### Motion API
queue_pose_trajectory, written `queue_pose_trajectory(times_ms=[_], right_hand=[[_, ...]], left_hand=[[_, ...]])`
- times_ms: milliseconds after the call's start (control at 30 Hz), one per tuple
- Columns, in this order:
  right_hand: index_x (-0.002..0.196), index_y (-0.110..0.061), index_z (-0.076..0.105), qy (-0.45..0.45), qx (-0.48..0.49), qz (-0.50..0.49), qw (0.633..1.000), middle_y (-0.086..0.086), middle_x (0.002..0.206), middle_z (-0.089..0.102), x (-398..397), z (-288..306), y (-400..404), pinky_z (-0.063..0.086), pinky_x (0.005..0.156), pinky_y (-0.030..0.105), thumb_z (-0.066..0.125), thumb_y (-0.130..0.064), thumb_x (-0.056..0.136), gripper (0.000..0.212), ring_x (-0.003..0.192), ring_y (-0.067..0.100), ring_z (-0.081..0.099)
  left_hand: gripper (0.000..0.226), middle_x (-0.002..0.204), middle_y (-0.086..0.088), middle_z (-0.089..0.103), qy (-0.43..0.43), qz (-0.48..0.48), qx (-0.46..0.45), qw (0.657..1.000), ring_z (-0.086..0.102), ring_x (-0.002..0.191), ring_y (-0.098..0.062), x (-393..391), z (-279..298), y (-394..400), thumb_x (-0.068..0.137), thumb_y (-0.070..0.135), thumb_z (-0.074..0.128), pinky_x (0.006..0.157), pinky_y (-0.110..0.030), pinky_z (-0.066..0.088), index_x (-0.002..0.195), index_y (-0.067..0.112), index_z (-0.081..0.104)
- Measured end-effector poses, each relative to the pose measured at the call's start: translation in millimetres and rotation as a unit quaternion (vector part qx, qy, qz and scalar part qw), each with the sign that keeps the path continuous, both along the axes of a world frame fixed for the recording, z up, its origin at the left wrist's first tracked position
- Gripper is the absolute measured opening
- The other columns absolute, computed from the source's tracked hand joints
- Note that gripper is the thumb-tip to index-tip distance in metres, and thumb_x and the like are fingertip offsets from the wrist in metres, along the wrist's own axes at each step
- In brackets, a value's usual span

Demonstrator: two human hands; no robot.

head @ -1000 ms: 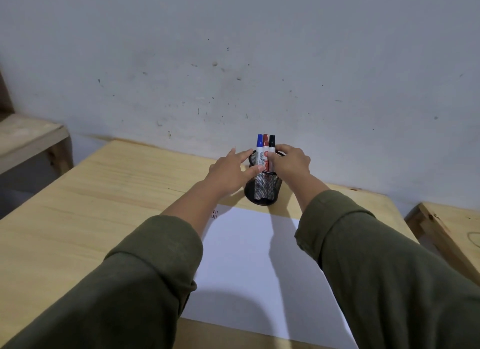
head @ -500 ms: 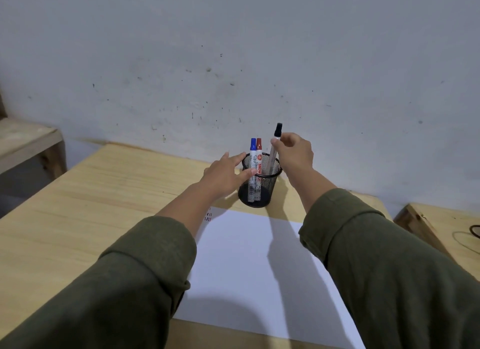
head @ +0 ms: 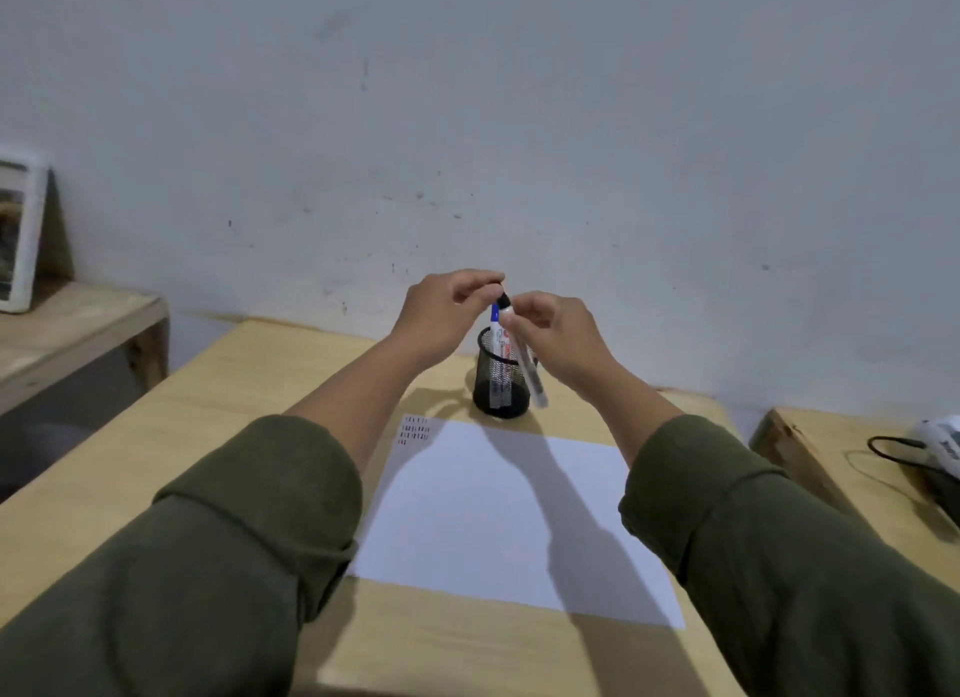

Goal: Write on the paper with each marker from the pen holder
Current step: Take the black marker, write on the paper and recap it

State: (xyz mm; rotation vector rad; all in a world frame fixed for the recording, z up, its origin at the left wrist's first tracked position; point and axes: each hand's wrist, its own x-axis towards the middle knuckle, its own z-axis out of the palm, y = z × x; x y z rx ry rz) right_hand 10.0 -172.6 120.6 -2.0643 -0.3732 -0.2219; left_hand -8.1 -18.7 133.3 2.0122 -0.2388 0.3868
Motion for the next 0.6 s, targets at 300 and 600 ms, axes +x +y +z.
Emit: queue_pose_trajectory(times_ms=[300,600], right_hand=[[0.104,-0.003,0.063,0.163,0.079,0.122,0.976,0.004,0.080,0.062,-57,-6,-2,0.048,0.054,0.017,0.052,-0.024,0.096,0.025,0.056,0.010,0.060],[0.101,-0.012,0.060,0.215,0.098,0.171,0.957,0.000,0.070,0.047,-68,-10,1,0.033,0.052,0.023,0.036,-0.025,0.101,0.027,0.050,0.010,0.041]], left_hand=[[0.016,0.098,0.003,0.067,0.037,-0.021,-0.076,0.996,0.059,0.092,-0.007,-47,-15,9,0.091,0.014,0.053,0.082,-0.017,0.041,0.099,0.019,0.066],[0.020,0.095,0.014,0.066,0.140,-0.058,-0.244,0.958,0.056,0.098,-0.005,-62,-9,2,0.093,0.015,0.049,0.075,-0.025,0.036,0.105,0.023,0.063]])
